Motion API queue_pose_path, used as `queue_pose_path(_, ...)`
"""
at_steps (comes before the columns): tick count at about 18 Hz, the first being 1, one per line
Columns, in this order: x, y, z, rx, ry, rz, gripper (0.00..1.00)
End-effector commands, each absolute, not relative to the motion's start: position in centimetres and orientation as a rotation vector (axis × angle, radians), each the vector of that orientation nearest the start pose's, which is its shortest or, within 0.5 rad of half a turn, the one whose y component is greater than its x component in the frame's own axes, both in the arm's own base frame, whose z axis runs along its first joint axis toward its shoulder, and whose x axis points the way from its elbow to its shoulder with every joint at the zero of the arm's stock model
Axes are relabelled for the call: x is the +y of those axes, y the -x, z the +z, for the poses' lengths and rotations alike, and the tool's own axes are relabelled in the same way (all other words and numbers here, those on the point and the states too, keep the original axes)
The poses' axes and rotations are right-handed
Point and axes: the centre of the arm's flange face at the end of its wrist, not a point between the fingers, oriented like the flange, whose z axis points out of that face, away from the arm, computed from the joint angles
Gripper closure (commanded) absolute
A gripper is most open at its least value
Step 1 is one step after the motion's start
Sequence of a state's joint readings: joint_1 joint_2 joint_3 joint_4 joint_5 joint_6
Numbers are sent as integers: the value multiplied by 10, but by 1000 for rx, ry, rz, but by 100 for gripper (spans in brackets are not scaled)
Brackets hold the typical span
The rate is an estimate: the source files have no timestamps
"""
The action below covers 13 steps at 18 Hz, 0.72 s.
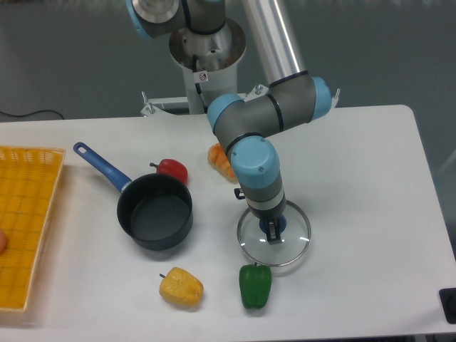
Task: Place the lid on the table
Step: 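Lower the glass lid flat onto the table beside the green pepper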
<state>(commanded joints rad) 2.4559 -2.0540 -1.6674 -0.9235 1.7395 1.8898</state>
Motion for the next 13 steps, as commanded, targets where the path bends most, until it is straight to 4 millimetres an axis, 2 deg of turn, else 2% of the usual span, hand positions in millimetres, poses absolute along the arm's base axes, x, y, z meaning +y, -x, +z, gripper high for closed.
queue_pose_path(9,484,417,231,1609,2873,145,44)
queue_pose_path(13,475,426,239,1626,2859,154,44)
